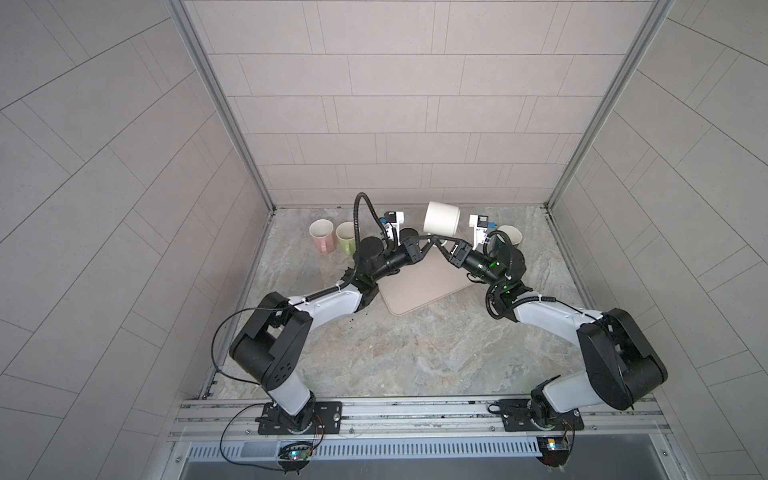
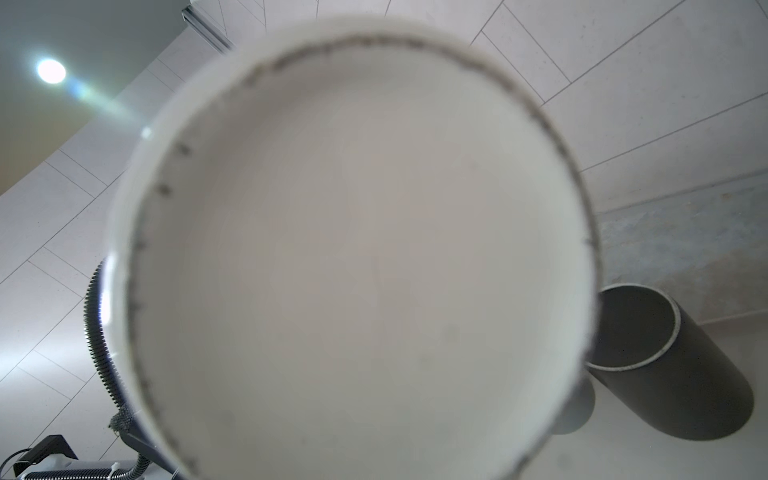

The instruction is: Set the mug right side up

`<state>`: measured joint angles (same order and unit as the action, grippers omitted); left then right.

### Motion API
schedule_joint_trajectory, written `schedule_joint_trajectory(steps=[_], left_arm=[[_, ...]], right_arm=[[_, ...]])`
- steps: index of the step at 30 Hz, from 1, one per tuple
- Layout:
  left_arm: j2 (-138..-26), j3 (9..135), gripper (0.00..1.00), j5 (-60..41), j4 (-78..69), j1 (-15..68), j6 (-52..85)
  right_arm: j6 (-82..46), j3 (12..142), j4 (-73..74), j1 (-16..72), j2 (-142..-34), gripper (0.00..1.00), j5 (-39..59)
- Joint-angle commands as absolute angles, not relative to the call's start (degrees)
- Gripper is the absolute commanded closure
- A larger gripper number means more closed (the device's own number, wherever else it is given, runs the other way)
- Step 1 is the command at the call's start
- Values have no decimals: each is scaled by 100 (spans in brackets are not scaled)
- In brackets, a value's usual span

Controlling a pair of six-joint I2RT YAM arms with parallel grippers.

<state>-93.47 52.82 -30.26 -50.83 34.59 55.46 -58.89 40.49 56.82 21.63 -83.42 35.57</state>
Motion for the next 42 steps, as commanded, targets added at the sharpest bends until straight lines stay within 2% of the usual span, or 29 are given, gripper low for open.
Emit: schedule_joint_trajectory(steps=[1,4,9,13,19,26,34,42], left_arm=[[-8810,5461,100,-3411,-5660,3666,5053],[-8637,5429,100,-3243,-5090,3683,4656],[-8352,5421,100,-2962,-4349,3675,4186],[-8331,5449,100,-2880,-4188,3667,4184],[-8176,5460,100,-2446,-3396,3557,3813],[-8053,5483,100,-2214,-2763,2977,3666],[-7846,5552,100,-1777,-1836,2112,3332],[-6980,5921,100,-768,257,1063,2420]], right_arm=[[-5814,4122,5161,2123,-8262,61,3845],[-5783,4114,5104,2118,-8238,59,3826],[-5757,4011,5185,2110,-8222,51,3799],[-5677,3927,5153,2109,-8120,46,3754],[-5165,3860,4394,2110,-7610,40,3522],[-4217,3838,2939,2115,-6624,29,2972],[-3637,3920,1751,2110,-5813,28,2724],[-3356,3923,1009,2101,-5241,27,2684]])
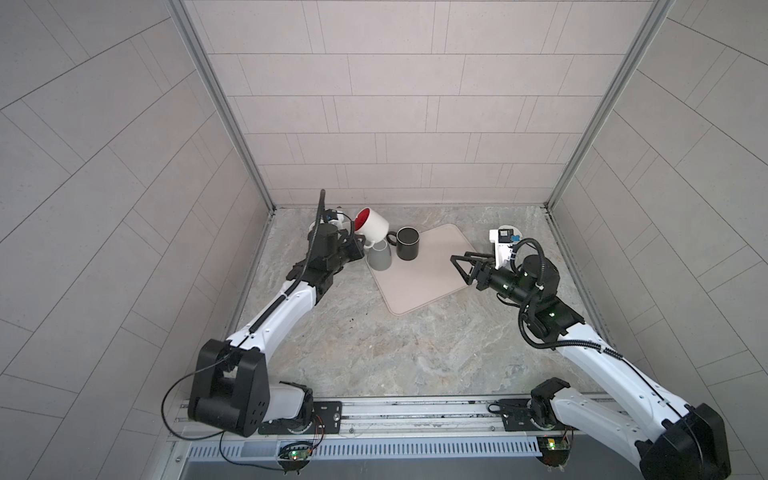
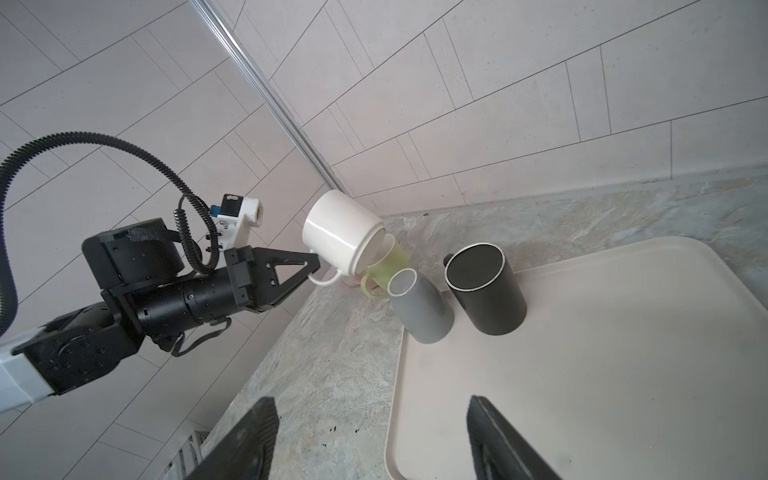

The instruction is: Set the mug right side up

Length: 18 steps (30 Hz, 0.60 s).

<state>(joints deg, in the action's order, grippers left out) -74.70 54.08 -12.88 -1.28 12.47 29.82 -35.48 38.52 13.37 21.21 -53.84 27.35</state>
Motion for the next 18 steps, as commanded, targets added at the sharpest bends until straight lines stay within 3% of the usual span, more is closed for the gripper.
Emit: schedule_joint_trajectory(steps=[1,6,18], left_arm=[[-6916,5979,100,-593,459,998,2312],[-6844,6222,100,453,1256,492,1702],[-7653,6440,100,1682,848,-168,940]], right_arm=[[-3394,3874,1028,2092,-5201,27,2683],[-3507,3689,955,2070,-4933,27,2646],[-3338,3695,444,2111,-4450,27,2663]])
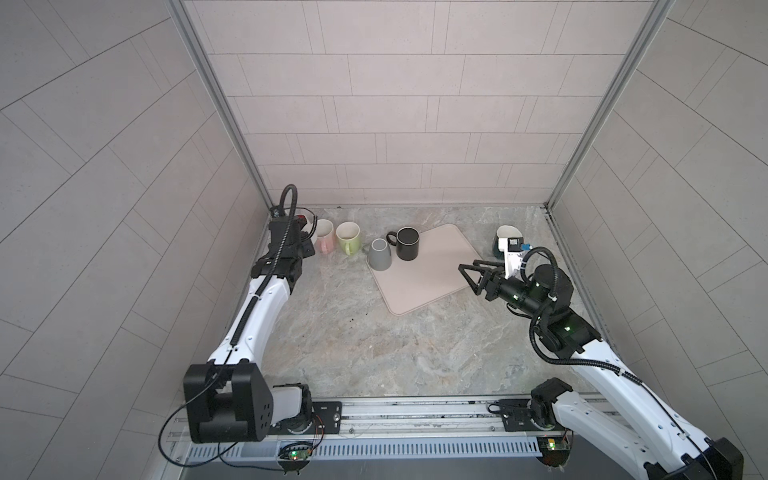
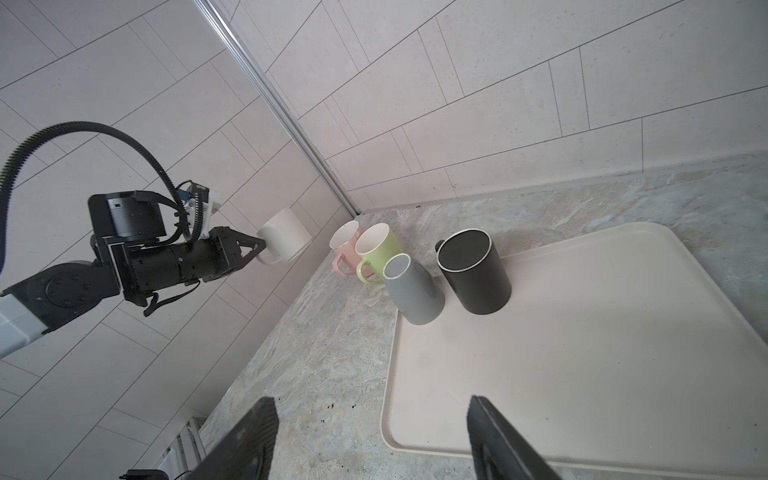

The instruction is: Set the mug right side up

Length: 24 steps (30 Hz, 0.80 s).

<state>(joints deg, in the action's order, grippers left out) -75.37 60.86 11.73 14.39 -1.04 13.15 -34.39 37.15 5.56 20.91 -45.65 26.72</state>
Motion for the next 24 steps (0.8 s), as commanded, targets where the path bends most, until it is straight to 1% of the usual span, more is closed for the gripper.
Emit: schedule_joint_trajectory(steps=[1,5,11,16,24], left_arm=[[-7741,6444,100,1712,791,-195,916],[-8156,6424,100,1706,463,-391,923],[-8789,6482,100,2059,-192,-428,734],[-9292,6722,100,1825,-486,-527,895],[-10192,7324,100,1562,-615,-609,1043]], right_arm=[[-3323,3692,435,2110,-4431,27,2652],[-3263,3706,327,2109,-4378,27,2637],[-2879,3818,-204,2109,-4316,27,2370],[-2528,4023,-838,2110,-4297,27,1947],[-2492,4062,-894,2101,-4515,27,1772]])
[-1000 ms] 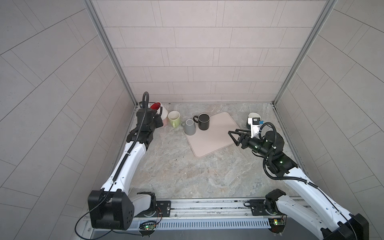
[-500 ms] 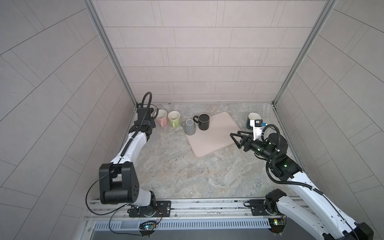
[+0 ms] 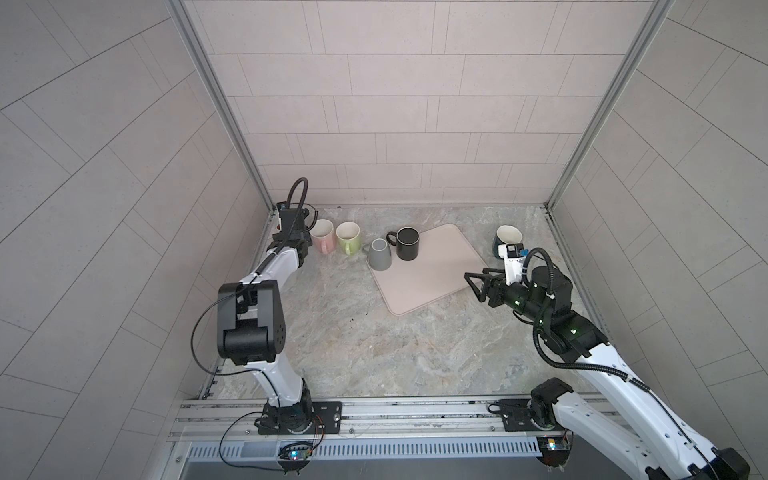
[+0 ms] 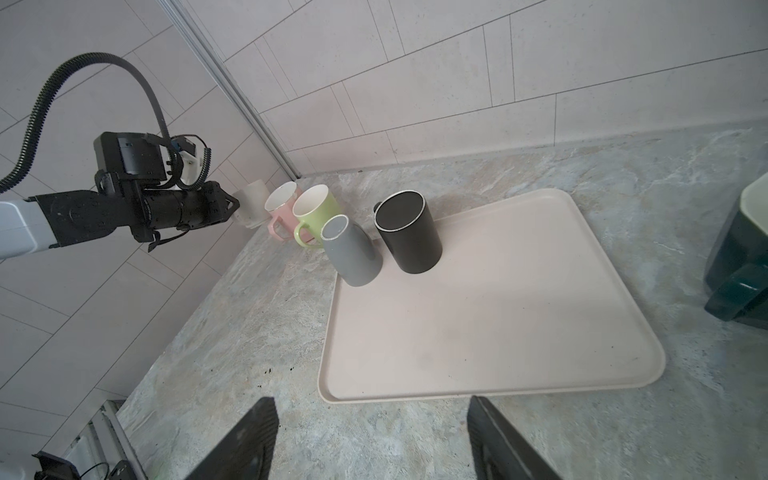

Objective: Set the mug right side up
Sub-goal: 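Lower the upright white mug by its handle onto the table with the left gripper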

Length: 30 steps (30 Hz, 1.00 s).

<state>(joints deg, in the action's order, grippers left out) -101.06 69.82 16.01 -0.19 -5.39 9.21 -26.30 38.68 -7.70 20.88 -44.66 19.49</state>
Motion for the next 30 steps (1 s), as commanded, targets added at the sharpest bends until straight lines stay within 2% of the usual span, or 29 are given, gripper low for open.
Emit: schedule_joint_trajectory(steps=[1,18,30], left_arm=[[-10277,7390,100,1536,-626,-615,1071],[-11157,7628,100,798,-1101,-634,1187],[-11256,7581,100,1017,-1211,-489,834]], right_arm=[[-2495,4081,-888,2098,-4568,27,1738],[-2786,4254,-615,2101,-5449,27,1663],[-2780,4168,-645,2101,-5450,27,1556]])
